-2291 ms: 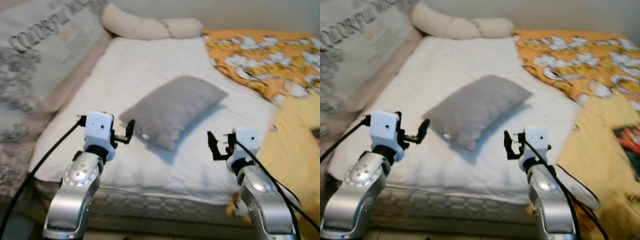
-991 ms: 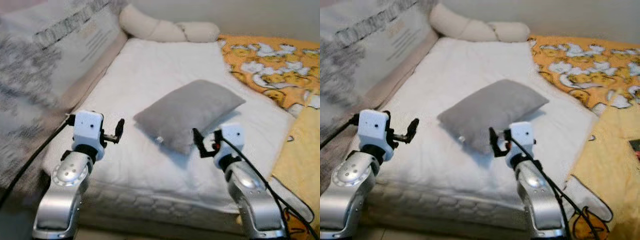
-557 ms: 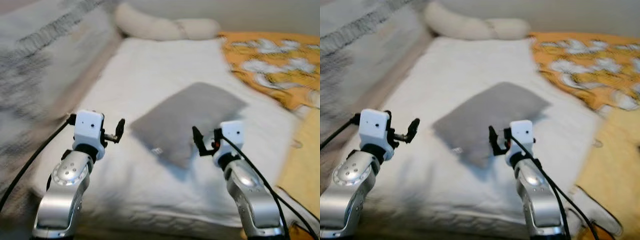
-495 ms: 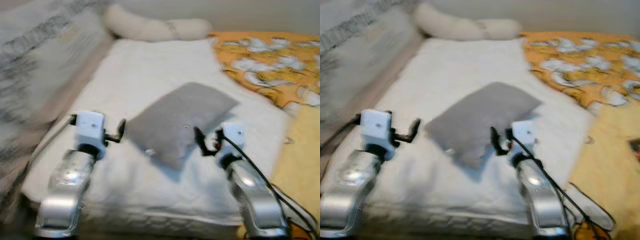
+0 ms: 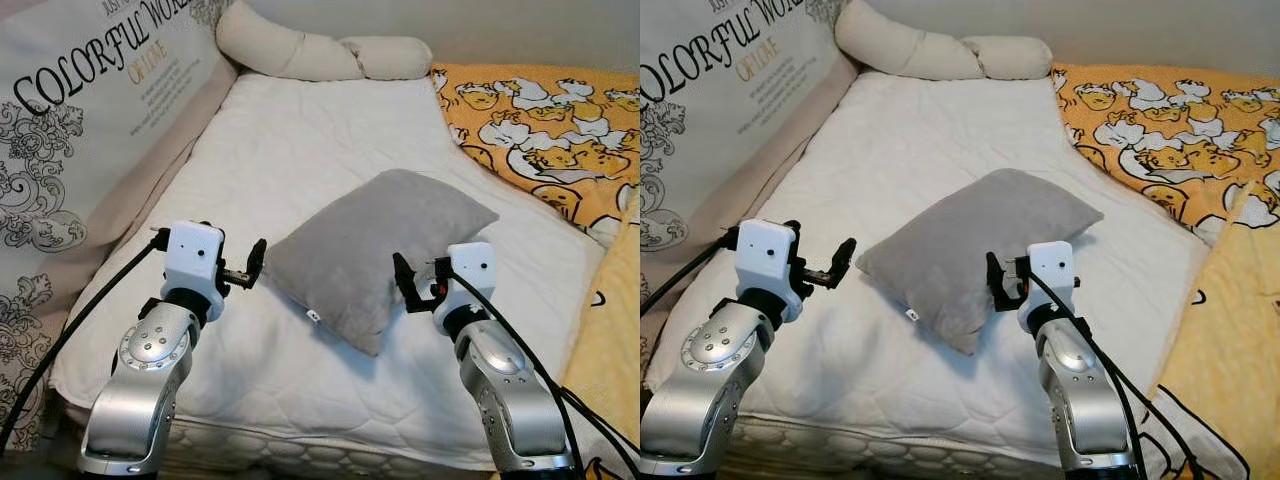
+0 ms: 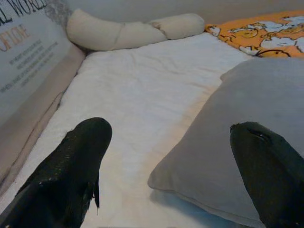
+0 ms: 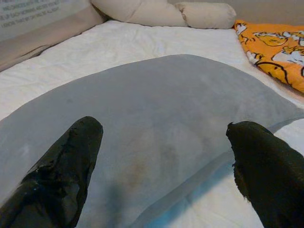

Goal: Clean up the room

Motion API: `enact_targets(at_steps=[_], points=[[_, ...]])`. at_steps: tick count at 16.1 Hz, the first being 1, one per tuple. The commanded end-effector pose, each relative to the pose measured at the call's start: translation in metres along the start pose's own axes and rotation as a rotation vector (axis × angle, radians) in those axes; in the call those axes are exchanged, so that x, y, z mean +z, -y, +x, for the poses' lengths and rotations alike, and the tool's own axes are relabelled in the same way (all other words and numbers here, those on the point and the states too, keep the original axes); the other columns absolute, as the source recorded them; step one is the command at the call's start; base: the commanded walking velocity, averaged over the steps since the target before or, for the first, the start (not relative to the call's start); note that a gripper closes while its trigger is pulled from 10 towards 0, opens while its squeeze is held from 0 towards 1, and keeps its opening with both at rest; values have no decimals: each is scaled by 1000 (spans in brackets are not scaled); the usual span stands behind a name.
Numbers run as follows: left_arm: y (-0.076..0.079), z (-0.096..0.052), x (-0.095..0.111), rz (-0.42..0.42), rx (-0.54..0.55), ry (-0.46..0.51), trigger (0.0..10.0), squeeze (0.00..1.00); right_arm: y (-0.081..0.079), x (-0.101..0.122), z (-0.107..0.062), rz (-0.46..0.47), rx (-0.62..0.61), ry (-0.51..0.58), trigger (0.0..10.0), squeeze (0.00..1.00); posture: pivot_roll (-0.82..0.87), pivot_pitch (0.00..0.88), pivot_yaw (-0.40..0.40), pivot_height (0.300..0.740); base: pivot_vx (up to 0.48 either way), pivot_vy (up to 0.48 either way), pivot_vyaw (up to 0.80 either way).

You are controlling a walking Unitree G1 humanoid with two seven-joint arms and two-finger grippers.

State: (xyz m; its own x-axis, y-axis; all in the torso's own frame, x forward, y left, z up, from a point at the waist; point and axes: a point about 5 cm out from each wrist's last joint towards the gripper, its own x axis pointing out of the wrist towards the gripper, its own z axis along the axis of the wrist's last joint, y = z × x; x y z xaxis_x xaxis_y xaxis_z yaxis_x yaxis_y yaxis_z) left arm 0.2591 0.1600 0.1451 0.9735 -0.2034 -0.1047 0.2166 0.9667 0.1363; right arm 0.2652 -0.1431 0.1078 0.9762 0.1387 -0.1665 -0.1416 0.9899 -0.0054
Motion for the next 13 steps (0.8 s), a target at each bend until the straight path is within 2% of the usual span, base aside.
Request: enact_targets(at_steps=[1,4,8,10,11,12,13], points=[[4,1,-3,-38,-27,-38,10000,0,3,2,1,2,-14,8,10000,0,7,0,13,740,0,0,0],[7,2,-2,-78,-50,-35,10000,0,5,3,2,5,-22,10,10000,0,4,0,14,740,0,0,0],[8,9,-10,-44,-59,-97,10000,0,11,-1,4,19,-61,-32,10000,0,-1,0,14,740,0,0,0],[5,18,-11,-32,-68,-94,10000,0,19,-4,6,91,-107,-65,10000,0,-11,0,20,740,0,0,0],[0,23,-9,-26,-60,-87,10000,0,23,-8,9,101,-116,-115,10000,0,-23,0,31,740,0,0,0],[-1,25,-8,-27,-58,-84,10000,0,24,-11,10,114,-115,-149,10000,0,-25,0,32,740,0,0,0],[0,28,-3,-19,-75,-47,10000,0,21,-16,14,179,-63,-206,10000,0,-27,0,32,740,0,0,0]])
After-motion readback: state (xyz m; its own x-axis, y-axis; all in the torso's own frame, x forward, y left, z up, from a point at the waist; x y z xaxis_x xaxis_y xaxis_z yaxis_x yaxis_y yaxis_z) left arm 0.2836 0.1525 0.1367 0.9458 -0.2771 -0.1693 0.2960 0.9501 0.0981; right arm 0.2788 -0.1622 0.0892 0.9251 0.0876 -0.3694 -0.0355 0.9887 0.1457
